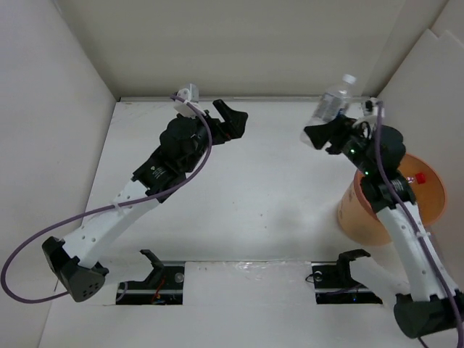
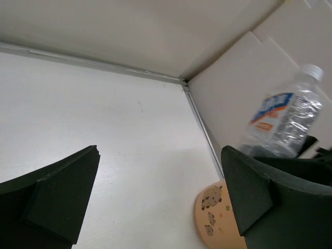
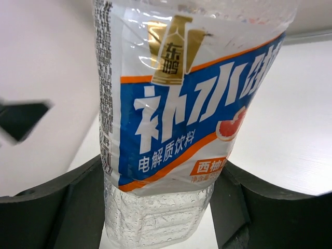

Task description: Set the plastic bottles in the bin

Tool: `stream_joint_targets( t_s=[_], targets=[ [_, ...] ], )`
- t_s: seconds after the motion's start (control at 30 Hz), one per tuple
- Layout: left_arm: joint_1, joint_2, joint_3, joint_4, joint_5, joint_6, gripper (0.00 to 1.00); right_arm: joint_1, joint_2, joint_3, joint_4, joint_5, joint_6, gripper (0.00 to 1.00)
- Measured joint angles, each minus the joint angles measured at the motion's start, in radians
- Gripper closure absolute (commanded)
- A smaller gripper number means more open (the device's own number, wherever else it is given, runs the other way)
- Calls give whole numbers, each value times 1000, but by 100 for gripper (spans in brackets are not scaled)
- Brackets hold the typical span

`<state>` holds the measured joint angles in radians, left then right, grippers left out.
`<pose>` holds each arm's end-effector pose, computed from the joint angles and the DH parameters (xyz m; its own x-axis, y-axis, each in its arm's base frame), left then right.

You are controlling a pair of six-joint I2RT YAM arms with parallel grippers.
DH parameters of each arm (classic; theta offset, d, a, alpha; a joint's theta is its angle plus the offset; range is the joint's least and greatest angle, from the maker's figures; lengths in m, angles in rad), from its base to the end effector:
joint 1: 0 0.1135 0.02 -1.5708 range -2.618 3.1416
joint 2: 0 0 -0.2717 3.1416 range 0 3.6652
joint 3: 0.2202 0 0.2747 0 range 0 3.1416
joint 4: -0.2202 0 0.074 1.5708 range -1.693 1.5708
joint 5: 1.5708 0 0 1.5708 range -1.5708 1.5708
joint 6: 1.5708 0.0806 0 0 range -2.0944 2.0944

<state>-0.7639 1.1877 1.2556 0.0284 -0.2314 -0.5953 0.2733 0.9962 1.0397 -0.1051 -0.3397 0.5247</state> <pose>0.2537 -0.2174 0.4582 -0.2276 -0.5378 -0.8118 0.4599 0.6754 -0.5764 0.2693 0.1034 0.4039 -0.3392 0.3955 -0.8536 -0.4677 0.7164 0.5178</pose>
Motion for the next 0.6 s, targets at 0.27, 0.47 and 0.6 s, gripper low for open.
stream_joint_targets(
  t_s=[0.27, 0.47, 0.6],
  targets=[
    [0, -71, 8, -59, -98, 20, 0, -348, -322, -1, -343, 393, 0, 100],
    [0, -79, -23, -80, -93, 23, 0, -441, -454, -5, -571, 744, 105, 45],
    [0, -79, -32, -111, -85, 23, 0, -443, -479, -5, -643, 854, 142, 0]
  ],
)
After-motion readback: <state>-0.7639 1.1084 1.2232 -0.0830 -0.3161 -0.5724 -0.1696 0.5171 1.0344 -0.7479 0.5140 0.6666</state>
